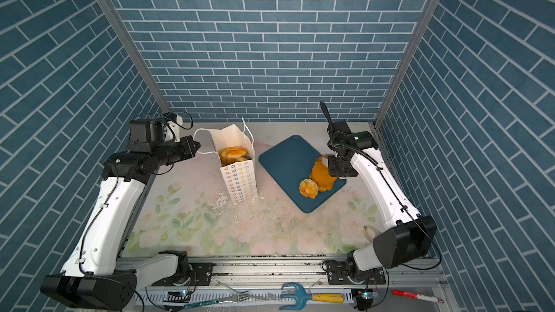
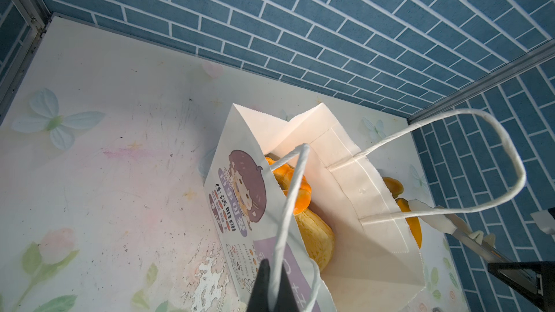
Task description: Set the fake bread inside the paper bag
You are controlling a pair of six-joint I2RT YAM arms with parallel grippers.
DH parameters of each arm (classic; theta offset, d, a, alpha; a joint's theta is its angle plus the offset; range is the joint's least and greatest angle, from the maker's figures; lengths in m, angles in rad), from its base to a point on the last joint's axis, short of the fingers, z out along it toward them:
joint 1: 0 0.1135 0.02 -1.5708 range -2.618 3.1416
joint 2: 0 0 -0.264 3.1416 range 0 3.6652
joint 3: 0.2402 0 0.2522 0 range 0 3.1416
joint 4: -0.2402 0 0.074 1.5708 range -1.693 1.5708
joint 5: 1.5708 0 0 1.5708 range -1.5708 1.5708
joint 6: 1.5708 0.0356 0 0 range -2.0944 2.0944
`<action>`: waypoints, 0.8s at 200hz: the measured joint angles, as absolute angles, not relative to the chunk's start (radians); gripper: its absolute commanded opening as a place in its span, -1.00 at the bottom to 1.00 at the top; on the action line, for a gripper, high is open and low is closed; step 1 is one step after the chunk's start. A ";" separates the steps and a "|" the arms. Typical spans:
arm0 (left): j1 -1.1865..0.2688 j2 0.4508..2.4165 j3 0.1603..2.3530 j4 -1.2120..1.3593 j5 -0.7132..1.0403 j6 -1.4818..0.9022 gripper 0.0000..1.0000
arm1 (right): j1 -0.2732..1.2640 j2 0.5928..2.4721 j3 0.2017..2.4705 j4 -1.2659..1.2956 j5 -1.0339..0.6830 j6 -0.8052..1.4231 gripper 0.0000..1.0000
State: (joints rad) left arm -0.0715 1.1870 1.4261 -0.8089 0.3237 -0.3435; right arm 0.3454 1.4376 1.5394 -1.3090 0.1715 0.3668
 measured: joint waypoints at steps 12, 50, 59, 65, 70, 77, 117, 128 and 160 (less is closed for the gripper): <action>-0.072 1.191 1.426 -0.809 0.326 -0.344 -1.00 | 0.338 1.422 1.524 -1.301 0.149 0.370 -0.08; -0.072 1.195 1.426 -0.804 0.329 -0.344 -1.00 | 0.310 1.392 1.459 -1.274 0.065 0.390 -0.07; -0.072 1.195 1.426 -0.802 0.331 -0.344 -1.00 | 0.303 1.389 1.442 -1.269 0.046 0.395 -0.07; -0.072 1.195 1.426 -0.802 0.332 -0.344 -1.00 | 0.298 1.387 1.431 -1.266 0.034 0.398 -0.07; -0.072 1.195 1.426 -0.802 0.333 -0.344 -1.00 | 0.294 1.387 1.424 -1.263 0.025 0.399 -0.07; -0.072 1.195 1.426 -0.802 0.334 -0.344 -1.00 | 0.290 1.387 1.415 -1.261 0.013 0.403 -0.07; -0.072 1.195 1.426 -0.802 0.336 -0.344 -1.00 | 0.287 1.384 1.380 -1.222 -0.072 0.414 -0.10; -0.072 1.195 1.426 -0.802 0.336 -0.344 -1.00 | 0.287 1.384 1.377 -1.211 -0.100 0.414 -0.11; -0.072 1.195 1.426 -0.800 0.336 -0.344 -1.00 | 0.287 1.384 1.377 -1.177 -0.163 0.415 -0.11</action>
State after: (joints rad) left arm -0.0715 1.1954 1.4261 -0.7998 0.3359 -0.3435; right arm 0.2871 1.3838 1.3769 -1.1774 -0.1631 0.4149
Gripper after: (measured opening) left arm 0.051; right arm 0.447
